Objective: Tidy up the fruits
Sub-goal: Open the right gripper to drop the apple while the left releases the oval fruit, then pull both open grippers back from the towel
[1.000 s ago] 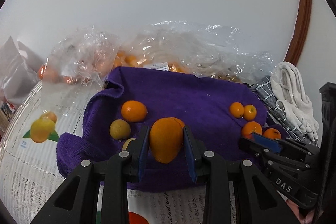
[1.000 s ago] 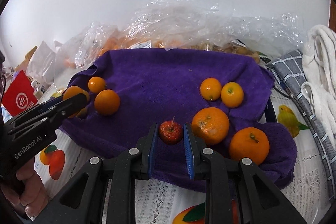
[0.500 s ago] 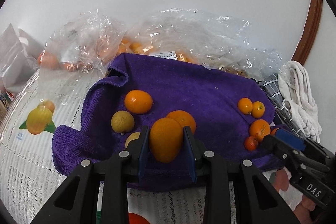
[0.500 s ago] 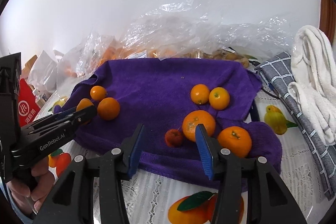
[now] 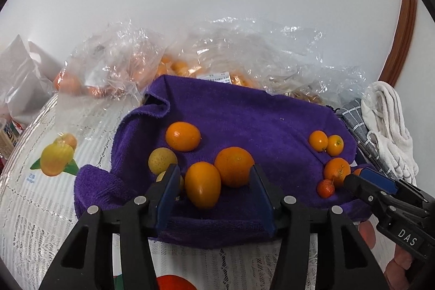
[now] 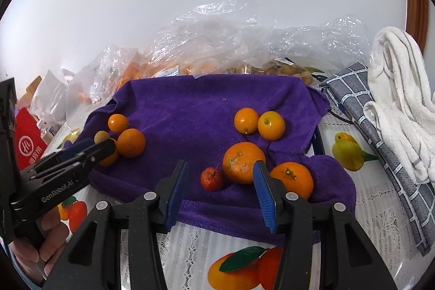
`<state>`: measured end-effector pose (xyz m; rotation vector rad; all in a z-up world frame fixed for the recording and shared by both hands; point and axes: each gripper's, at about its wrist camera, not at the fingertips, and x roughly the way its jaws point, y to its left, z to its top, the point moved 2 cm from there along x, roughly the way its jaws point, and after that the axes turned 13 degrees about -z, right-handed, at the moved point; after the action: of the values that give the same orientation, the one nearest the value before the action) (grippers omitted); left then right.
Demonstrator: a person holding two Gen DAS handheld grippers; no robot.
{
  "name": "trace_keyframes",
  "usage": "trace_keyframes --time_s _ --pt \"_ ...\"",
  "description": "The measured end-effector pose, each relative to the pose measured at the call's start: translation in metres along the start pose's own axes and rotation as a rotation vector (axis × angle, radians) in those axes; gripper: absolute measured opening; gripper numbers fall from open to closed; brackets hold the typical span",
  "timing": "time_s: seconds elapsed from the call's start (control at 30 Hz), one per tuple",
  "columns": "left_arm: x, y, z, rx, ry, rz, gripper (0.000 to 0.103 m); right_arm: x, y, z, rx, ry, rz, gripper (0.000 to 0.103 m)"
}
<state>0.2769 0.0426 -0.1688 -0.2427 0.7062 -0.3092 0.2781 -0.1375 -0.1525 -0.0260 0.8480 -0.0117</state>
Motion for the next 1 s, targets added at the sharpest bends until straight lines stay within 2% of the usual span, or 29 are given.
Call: trace_keyframes --time_s 0.17,0.33,0.43,0.5,0.57,0.7,0.8,0.87,0.93,1.0 --pt "-0.011 -0.006 0.001 0.028 -0.042 0.019 0.052 -0.011 -0.001 0.002 -0.003 -0.023 -0.005 0.049" --pt "-0.030 -0.022 0.004 0.082 -0.068 0.034 0.057 -0.030 0.000 0.007 -0.005 -0.066 -0.015 0.051" --pt "-0.044 -0.029 0.011 0.081 -0.032 0.051 0.059 -0.042 0.000 0.008 -0.028 -0.052 0.000 0.056" --pt "-0.058 -0.031 0.011 0.056 -0.016 0.065 0.059 -0.054 -0.002 0.005 -0.030 -0.026 -0.008 0.056" --pt "-0.078 -0.035 0.006 0.041 -0.017 0.035 0.059 -0.071 -0.005 0.001 -0.040 -0.022 -0.045 0.056" --pt "-0.119 -0.052 -0.008 0.106 0.009 0.048 0.059 -0.109 -0.020 -0.011 -0.042 -0.007 -0.133 0.058" --pt "-0.149 -0.066 -0.018 0.157 0.019 0.050 0.060 -0.139 -0.033 -0.025 -0.007 0.000 -0.113 0.058" --pt "-0.170 -0.070 -0.024 0.154 0.004 0.037 0.065 -0.158 -0.039 -0.035 0.017 -0.002 -0.122 0.059" --pt "-0.190 -0.075 -0.030 0.155 -0.012 0.037 0.067 -0.176 -0.044 -0.044 0.039 -0.007 -0.125 0.064" --pt "-0.203 -0.080 -0.036 0.156 -0.016 0.047 0.070 -0.192 -0.047 -0.052 0.046 -0.003 -0.117 0.065"
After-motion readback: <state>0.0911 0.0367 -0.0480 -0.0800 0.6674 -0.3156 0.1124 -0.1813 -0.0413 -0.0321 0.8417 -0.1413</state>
